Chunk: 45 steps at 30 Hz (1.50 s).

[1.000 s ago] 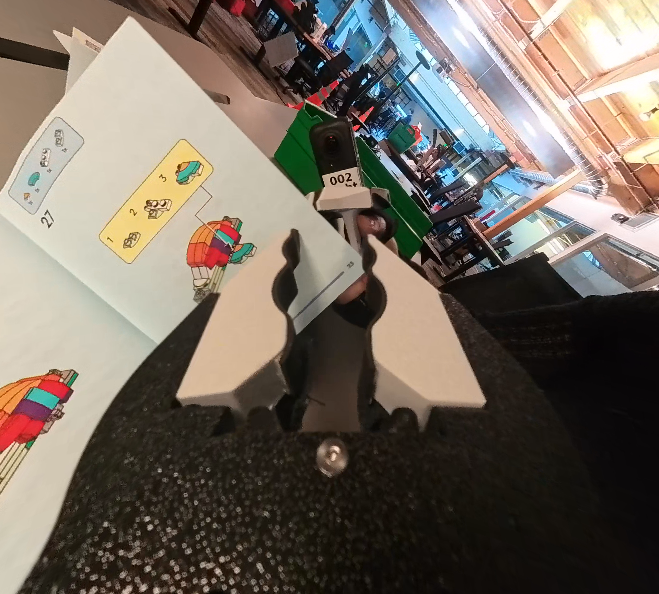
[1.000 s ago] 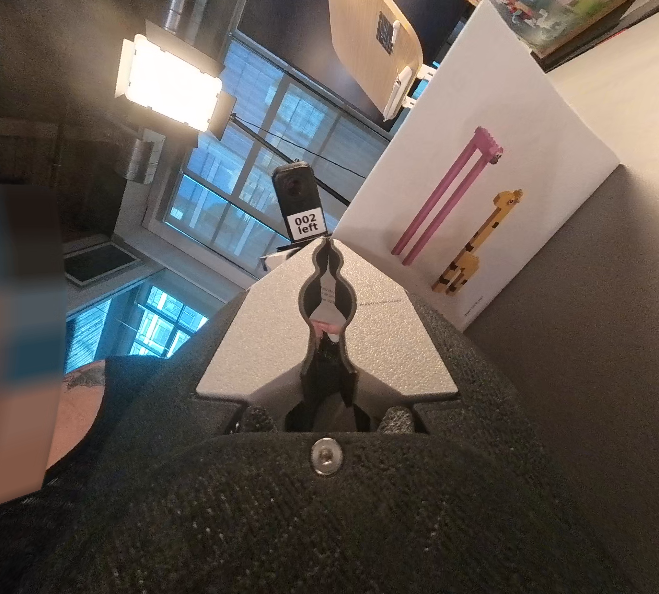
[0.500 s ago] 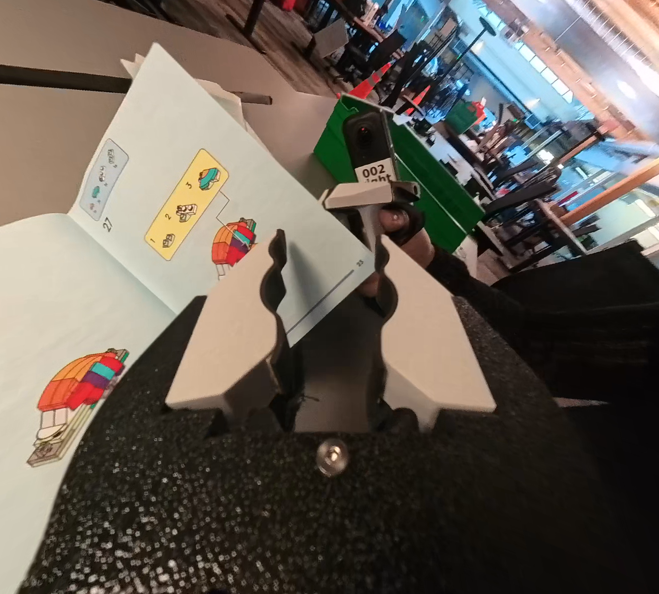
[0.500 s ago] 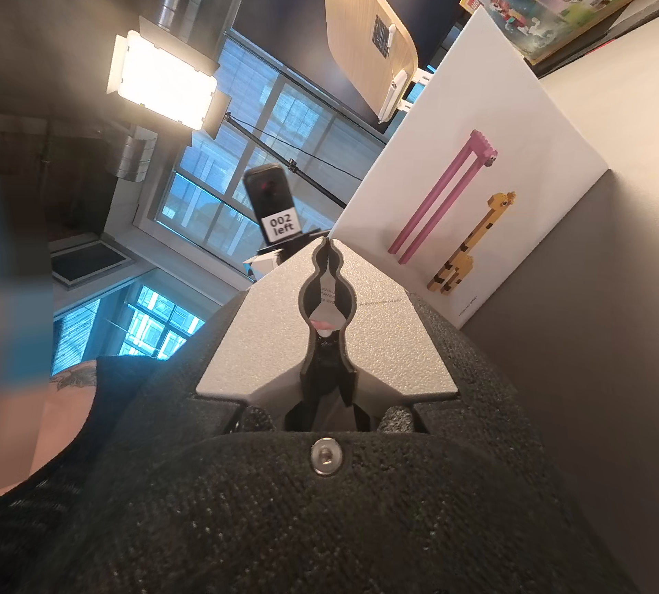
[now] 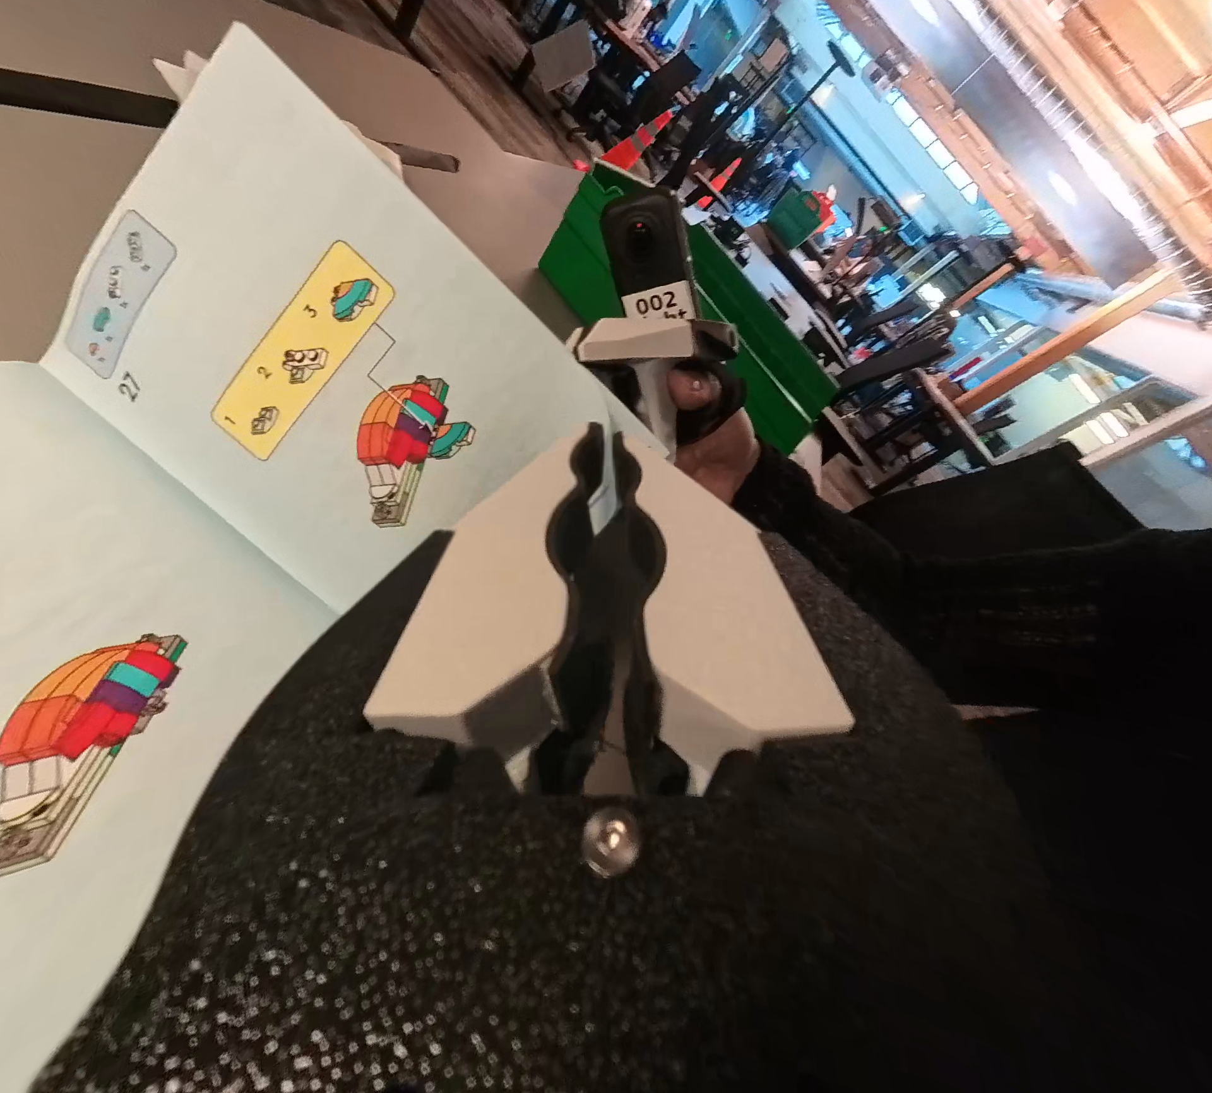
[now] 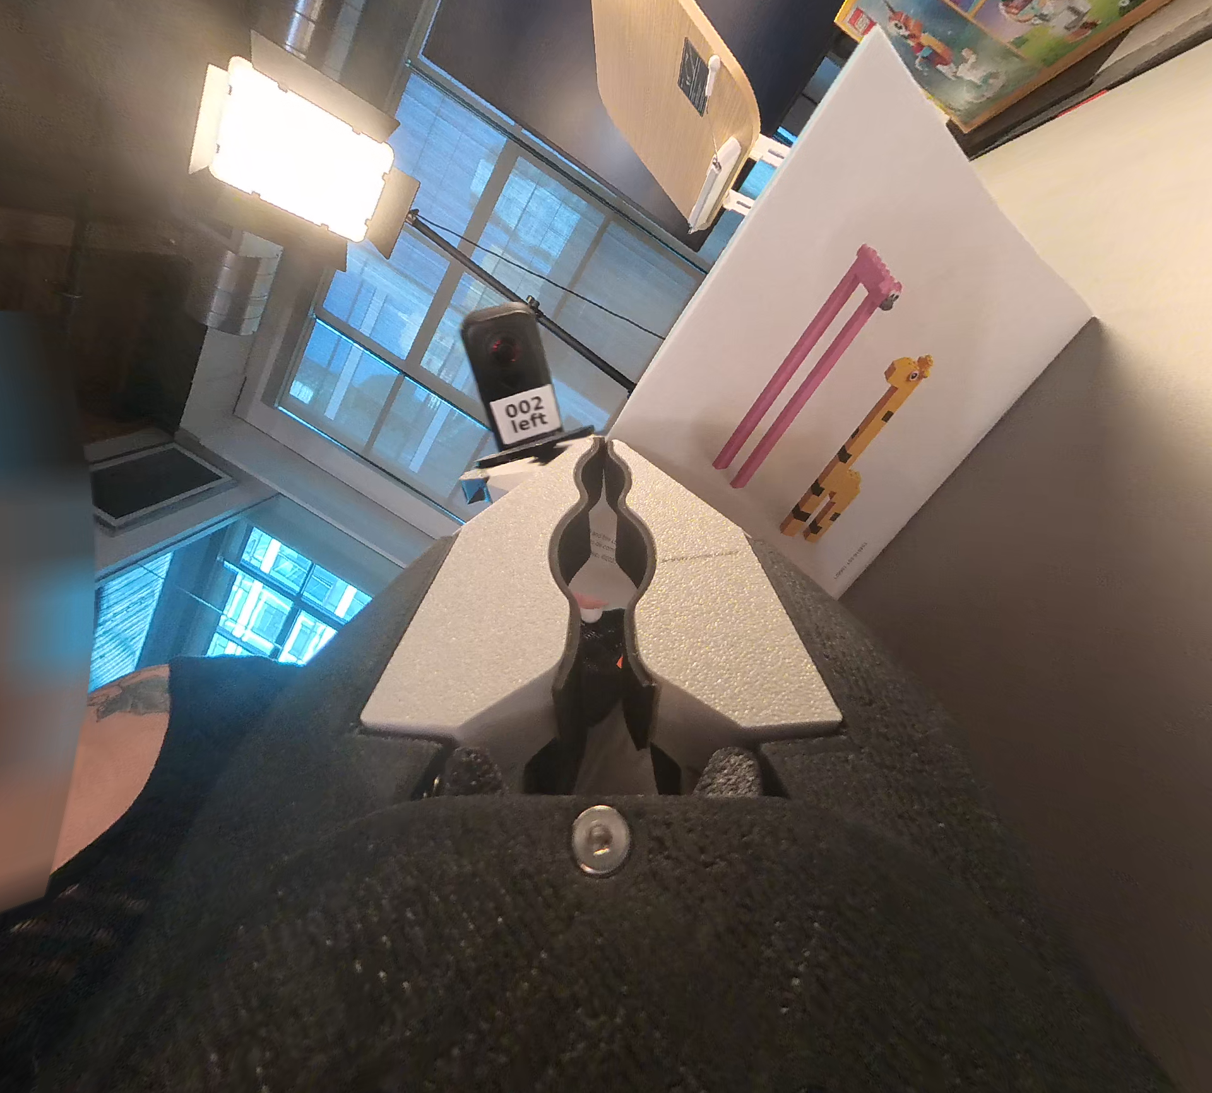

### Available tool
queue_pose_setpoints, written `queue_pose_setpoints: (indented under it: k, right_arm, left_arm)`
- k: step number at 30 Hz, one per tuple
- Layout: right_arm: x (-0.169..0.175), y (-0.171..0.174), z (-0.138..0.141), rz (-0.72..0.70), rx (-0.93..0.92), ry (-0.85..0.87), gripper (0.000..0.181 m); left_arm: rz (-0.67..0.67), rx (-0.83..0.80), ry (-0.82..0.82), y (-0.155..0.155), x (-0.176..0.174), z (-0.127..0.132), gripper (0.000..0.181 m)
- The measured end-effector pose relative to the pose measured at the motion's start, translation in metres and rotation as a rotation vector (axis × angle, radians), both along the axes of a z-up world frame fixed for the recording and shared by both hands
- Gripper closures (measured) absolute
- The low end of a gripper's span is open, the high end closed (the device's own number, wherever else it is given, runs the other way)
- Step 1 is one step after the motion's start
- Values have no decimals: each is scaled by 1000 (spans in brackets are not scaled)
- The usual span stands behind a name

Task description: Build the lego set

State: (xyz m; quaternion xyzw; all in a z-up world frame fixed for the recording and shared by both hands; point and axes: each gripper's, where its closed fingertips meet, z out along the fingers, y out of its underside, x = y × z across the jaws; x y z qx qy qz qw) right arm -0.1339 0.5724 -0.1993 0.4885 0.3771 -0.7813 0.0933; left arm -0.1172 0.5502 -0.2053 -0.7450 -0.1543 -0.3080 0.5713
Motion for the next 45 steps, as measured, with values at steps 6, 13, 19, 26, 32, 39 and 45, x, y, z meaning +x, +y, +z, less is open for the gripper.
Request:
queue_pose_setpoints:
  k: [6,13,19,26,32,39,45]
  right_arm:
    - [-1,6,-4,-17,2,-11,181]
    - [-7,55,7,-301,131,54,173]
    - [-3,66,24,-503,320,221,168]
    - [-6,61,4,-583,671,273,171]
    - [-10,68,-11,-568,664,201,169]
    - [0,100,-1,-860,891,269,173]
    - [-5,35,0,-817,1396,461,176]
  left_arm:
    - [-67,82,-149,-2,6,7,181]
    - [-57,98,-195,-3,1,3,181]
    - [-50,97,-235,-1,-2,0,181]
    - [-93,103,-356,-2,5,-1,181]
    - [-150,79,-440,1,17,-7,181]
    - [-30,89,-310,-8,-2,0,181]
    - [122,-20,-127,-53,-15,-8,181]
